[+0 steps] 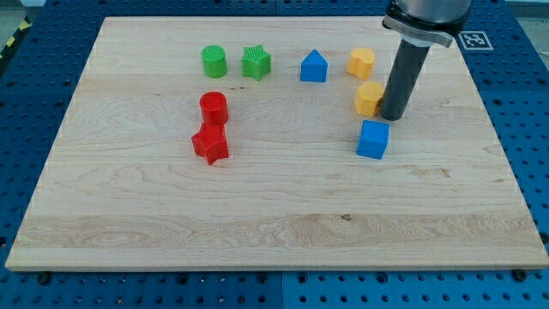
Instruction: Push yellow hexagon to the center
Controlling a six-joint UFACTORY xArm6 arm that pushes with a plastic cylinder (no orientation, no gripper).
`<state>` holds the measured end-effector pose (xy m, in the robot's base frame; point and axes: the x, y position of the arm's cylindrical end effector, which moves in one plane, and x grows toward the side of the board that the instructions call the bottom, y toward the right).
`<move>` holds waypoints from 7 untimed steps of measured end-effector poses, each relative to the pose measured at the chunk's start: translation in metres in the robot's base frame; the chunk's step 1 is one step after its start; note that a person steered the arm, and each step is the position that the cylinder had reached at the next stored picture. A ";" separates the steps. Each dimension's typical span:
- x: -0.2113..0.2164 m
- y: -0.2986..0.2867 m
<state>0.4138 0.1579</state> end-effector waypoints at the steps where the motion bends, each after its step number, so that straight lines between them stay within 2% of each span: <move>1: -0.012 0.000; 2: -0.032 0.000; 3: -0.033 0.003; 5: -0.053 0.039; 7: -0.053 0.014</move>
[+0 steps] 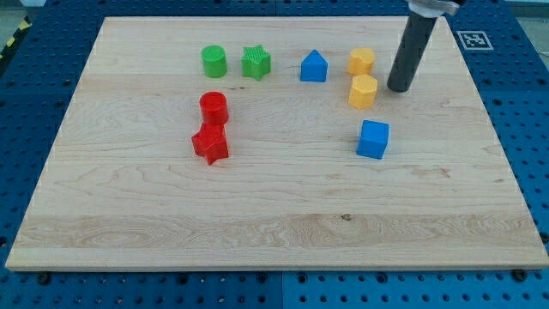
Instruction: Push yellow hexagon to the center
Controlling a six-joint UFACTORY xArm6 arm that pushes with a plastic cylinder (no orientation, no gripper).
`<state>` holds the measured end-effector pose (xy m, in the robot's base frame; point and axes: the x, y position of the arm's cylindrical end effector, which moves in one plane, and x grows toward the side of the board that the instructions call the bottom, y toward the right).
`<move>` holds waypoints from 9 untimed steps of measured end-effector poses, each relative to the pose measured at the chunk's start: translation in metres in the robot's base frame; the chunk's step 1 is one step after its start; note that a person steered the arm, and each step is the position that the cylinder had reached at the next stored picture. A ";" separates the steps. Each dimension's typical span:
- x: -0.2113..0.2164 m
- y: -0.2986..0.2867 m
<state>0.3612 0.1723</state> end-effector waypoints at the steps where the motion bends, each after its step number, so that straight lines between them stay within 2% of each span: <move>1: 0.000 -0.017; 3: 0.001 -0.038; 7: 0.023 -0.023; 9: 0.031 -0.067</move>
